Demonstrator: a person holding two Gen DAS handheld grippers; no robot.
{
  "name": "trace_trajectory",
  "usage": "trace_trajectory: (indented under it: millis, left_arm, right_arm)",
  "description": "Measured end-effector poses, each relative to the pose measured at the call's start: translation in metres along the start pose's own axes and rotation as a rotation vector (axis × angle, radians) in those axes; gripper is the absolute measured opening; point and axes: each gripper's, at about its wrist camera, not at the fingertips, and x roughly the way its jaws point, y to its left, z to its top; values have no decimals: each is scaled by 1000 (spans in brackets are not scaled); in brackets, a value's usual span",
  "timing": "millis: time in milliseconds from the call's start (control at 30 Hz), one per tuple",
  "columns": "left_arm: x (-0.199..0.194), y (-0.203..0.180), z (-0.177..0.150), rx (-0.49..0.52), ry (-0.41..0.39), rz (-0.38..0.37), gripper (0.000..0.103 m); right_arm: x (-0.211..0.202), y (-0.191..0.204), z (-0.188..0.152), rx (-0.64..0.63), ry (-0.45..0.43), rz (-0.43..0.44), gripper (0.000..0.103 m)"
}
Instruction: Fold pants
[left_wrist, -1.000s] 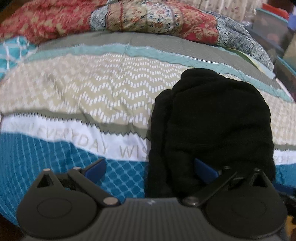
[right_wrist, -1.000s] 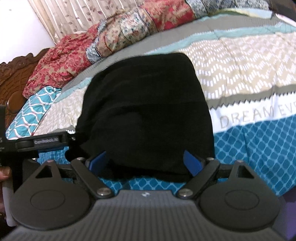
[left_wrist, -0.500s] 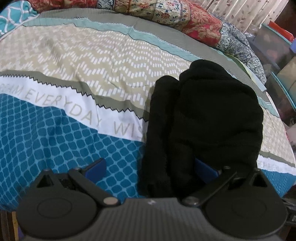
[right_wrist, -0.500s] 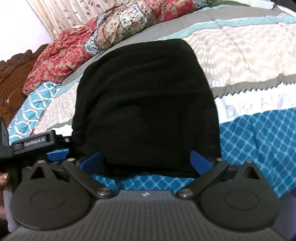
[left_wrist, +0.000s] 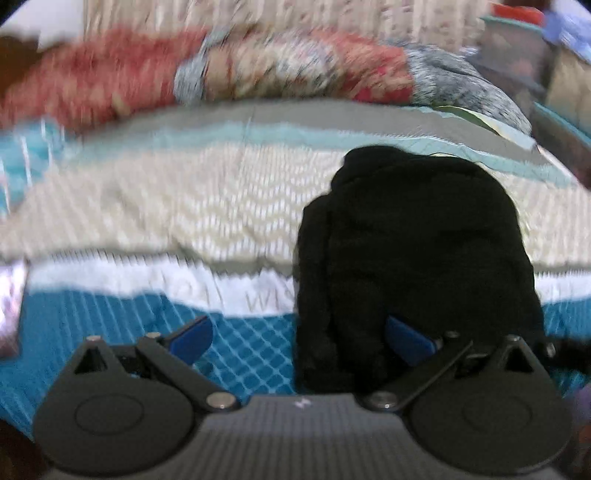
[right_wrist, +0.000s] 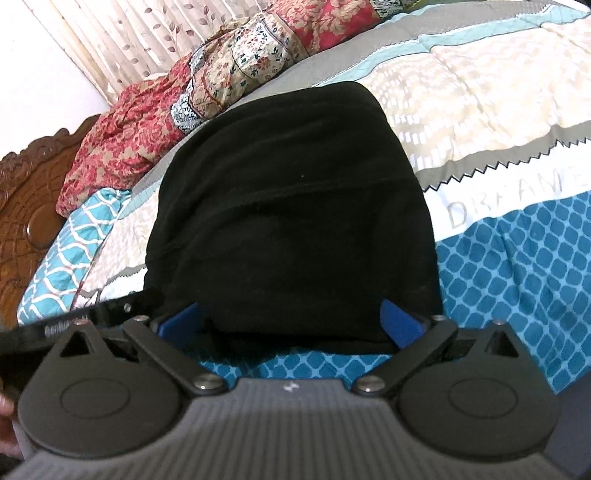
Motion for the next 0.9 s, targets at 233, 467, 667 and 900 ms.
trace_trajectory:
  millis: [233, 467, 667, 900]
  left_arm:
    - [-5, -18, -3, 111, 46, -31, 103]
    - [-15, 3, 16, -17, -14, 0, 103]
    - [3, 8, 27, -9, 98, 85, 103]
    - [5, 12, 28, -41, 152, 97, 103]
  right_arm:
    - [2, 8, 1, -25, 6, -19, 103]
    - [-7, 19, 4, -89, -58, -45, 103]
    - [-13, 25, 7, -146, -119, -62, 103]
    - [-11, 20, 8, -131, -123, -72, 103]
